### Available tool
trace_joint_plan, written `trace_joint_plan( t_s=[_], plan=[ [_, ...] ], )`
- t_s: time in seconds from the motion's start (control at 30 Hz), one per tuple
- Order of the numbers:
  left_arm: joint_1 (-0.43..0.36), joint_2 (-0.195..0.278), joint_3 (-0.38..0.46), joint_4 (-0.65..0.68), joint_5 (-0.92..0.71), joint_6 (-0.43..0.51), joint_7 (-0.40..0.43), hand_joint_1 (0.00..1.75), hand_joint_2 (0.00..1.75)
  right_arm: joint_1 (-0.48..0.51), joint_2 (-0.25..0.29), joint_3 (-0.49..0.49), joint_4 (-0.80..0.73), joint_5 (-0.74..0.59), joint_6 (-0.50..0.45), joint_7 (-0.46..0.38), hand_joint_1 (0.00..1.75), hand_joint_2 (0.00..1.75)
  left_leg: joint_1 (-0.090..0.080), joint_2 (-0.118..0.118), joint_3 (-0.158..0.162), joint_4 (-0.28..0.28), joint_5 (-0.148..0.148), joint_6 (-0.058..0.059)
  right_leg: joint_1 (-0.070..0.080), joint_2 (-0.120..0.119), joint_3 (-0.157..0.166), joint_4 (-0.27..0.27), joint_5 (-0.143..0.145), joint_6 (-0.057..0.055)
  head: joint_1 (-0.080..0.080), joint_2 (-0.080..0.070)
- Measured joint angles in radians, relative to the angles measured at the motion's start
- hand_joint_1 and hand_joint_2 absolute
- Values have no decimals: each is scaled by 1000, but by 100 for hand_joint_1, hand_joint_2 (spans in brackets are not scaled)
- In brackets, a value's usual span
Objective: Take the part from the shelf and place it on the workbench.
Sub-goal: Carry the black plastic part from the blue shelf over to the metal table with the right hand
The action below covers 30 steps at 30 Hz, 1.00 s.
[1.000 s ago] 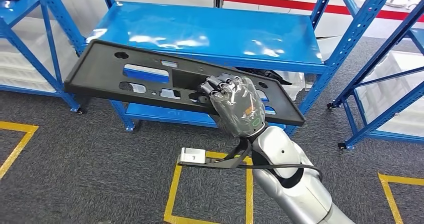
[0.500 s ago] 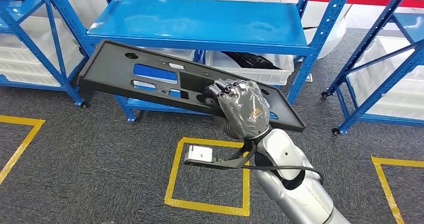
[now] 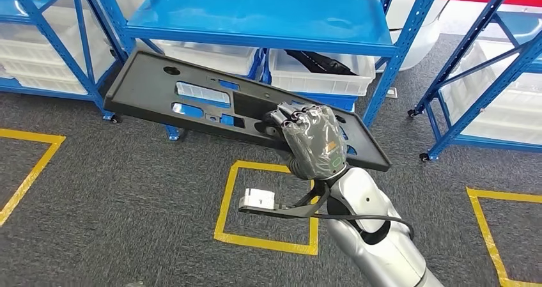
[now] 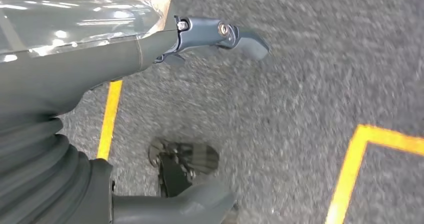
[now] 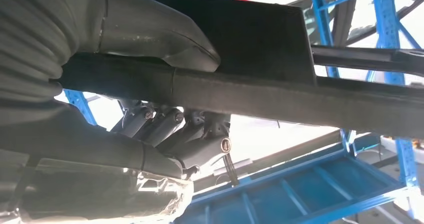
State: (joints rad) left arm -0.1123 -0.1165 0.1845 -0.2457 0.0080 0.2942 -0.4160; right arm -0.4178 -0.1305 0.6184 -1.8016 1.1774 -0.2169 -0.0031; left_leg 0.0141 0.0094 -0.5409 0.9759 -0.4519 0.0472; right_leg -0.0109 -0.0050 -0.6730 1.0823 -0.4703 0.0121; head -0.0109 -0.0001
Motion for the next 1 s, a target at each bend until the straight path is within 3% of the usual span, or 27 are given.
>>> trace_joint_plan(
  t_s=[0.07,0.1,0.13,0.17,0.2,0.23,0.3,0.33,0.4,0.43,0.47,0.57,0.6,0.63,0.67,0.77,0.8,0.87,0.93,1.0],
  plan=[
    [0,0,0,0,0,0,1,0,175,3,-3,-1,0,11,-4,-3,175,175,-1,1,-38,1,30,4,-2,1,-31,127,-84,-7,3,0],
    [1,0,0,0,0,0,1,0,175,6,-6,-1,1,21,-8,-5,175,175,-1,2,-59,2,46,2,-3,1,-32,180,-97,0,4,0],
    [1,-1,0,0,0,0,1,0,175,8,-9,0,1,34,-14,-8,175,175,-1,3,-80,3,61,0,-5,1,-21,206,-89,13,4,0],
    [2,-2,0,0,1,1,1,0,175,10,-12,0,1,49,-21,-10,175,175,0,4,-102,5,77,-4,-7,1,6,200,-67,27,5,0],
    [3,-4,0,0,1,2,0,0,175,12,-14,0,2,61,-29,-12,175,175,1,5,-122,7,91,-9,-10,1,50,160,-46,39,5,0],
    [4,-5,0,0,1,4,-1,0,175,12,-15,1,2,70,-36,-14,175,175,1,5,-140,12,102,-15,-12,1,109,90,-43,44,5,0],
    [5,-7,0,0,1,9,-6,0,175,16,-17,2,1,78,-51,-19,175,175,-2,5,-163,20,123,-28,-6,3,203,-50,-75,33,4,0],
    [6,-7,0,-1,1,10,-9,0,175,19,-18,2,1,80,-58,-22,175,175,-2,5,-167,21,133,-35,-2,3,224,-89,-93,23,4,0],
    [8,-8,-1,-1,0,12,-14,0,175,26,-20,3,1,84,-71,-29,175,175,3,5,-169,17,148,-47,-2,3,217,-97,-90,3,2,0],
    [9,-8,-1,-1,0,12,-14,0,175,29,-21,3,1,88,-76,-32,175,175,6,4,-172,24,137,-52,-4,2,213,-96,-82,-7,2,0],
    [10,-8,-1,-1,0,12,-15,0,175,31,-21,4,0,91,-80,-34,175,175,9,2,-180,48,108,-57,-7,0,209,-96,-73,-18,2,0],
    [12,-9,-1,-1,1,13,-14,0,175,40,-22,5,0,101,-101,-38,175,175,12,-4,-230,227,-27,-67,-3,-9,193,-95,-49,-36,1,0],
    [12,-9,-1,-1,2,13,-14,0,175,46,-22,5,0,103,-108,-41,175,175,12,-6,-241,281,-48,-68,0,-12,187,-94,-43,-36,1,0],
    [12,-9,-1,-1,5,14,-13,0,175,53,-22,5,0,104,-114,-43,175,175,12,-6,-236,303,-49,-68,3,-14,181,-94,-39,-36,1,0],
    [13,-9,-1,-1,8,15,-13,0,175,59,-22,5,0,104,-118,-47,175,175,12,-6,-210,285,-35,-64,5,-18,177,-94,-36,-35,1,0],
    [11,-9,-1,-1,11,18,-12,0,175,65,-23,5,0,104,-125,-51,175,175,2,15,-76,96,12,-38,12,-31,173,-94,-32,-30,2,0],
    [10,-9,-1,-1,11,19,-12,0,175,65,-23,5,0,104,-126,-51,175,175,-5,23,-51,56,17,-28,13,-36,172,-94,-30,-27,2,0],
    [10,-10,-1,-1,12,19,-12,0,175,66,-24,5,-1,104,-126,-52,175,175,-16,24,-47,35,20,-17,14,-46,168,-95,-26,-19,0,0],
    [10,-12,0,-1,12,19,-12,0,175,66,-25,4,-2,104,-126,-52,175,175,-13,16,-45,16,30,-5,14,-45,159,-88,-33,-12,-2,0],
    [8,-15,0,-1,12,20,-12,0,175,66,-27,4,-4,104,-128,-52,175,175,-6,8,-44,-1,43,6,13,-24,124,-19,-73,-12,0,0]
  ],
)
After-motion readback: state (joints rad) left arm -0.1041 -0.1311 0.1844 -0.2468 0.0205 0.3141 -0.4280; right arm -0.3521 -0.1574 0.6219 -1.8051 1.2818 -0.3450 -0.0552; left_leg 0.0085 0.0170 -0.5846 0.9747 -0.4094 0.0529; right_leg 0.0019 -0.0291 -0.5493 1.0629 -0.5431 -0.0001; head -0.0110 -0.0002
